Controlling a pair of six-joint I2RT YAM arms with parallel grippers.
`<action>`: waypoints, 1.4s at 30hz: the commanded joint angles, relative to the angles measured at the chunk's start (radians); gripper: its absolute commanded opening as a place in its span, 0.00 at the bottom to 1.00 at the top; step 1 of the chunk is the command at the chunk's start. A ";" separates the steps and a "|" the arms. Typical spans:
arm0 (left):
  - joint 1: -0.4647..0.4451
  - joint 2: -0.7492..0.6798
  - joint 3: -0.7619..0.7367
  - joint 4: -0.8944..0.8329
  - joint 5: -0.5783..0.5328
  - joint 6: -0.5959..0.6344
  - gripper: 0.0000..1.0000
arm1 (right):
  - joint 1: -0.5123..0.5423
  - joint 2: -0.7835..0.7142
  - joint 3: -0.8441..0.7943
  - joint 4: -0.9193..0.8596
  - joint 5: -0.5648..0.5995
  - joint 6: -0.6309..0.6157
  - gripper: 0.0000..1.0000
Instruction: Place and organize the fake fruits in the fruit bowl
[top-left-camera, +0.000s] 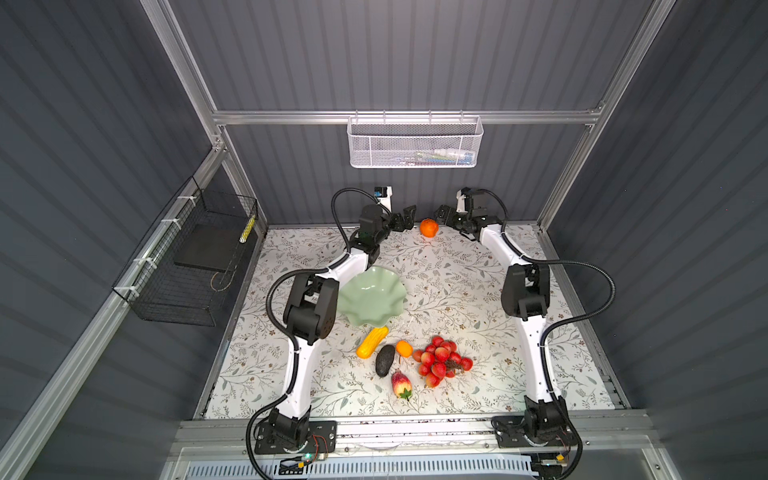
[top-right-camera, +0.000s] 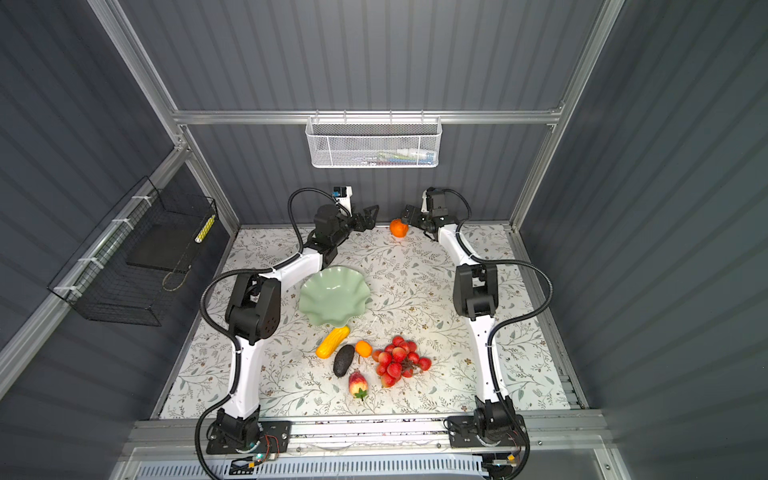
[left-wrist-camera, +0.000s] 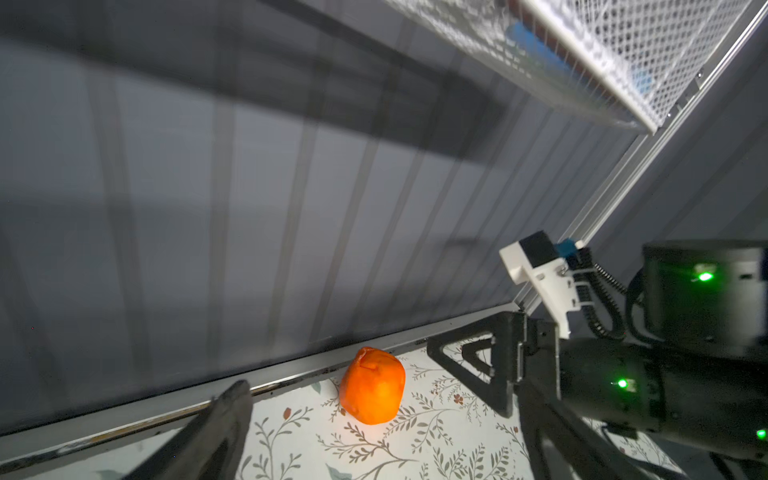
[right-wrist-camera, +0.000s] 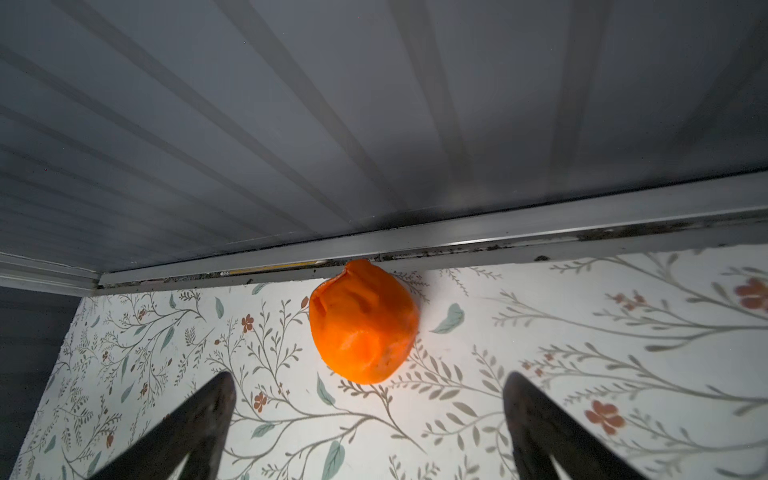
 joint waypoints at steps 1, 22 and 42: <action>0.015 -0.071 -0.093 0.021 -0.047 0.029 1.00 | 0.010 0.049 0.070 -0.038 0.026 0.051 0.99; 0.049 -0.493 -0.605 -0.105 -0.205 0.074 1.00 | 0.043 0.254 0.296 0.041 0.008 0.204 0.99; 0.053 -0.531 -0.664 -0.171 -0.204 0.066 1.00 | 0.022 0.270 0.302 0.031 -0.133 0.223 0.77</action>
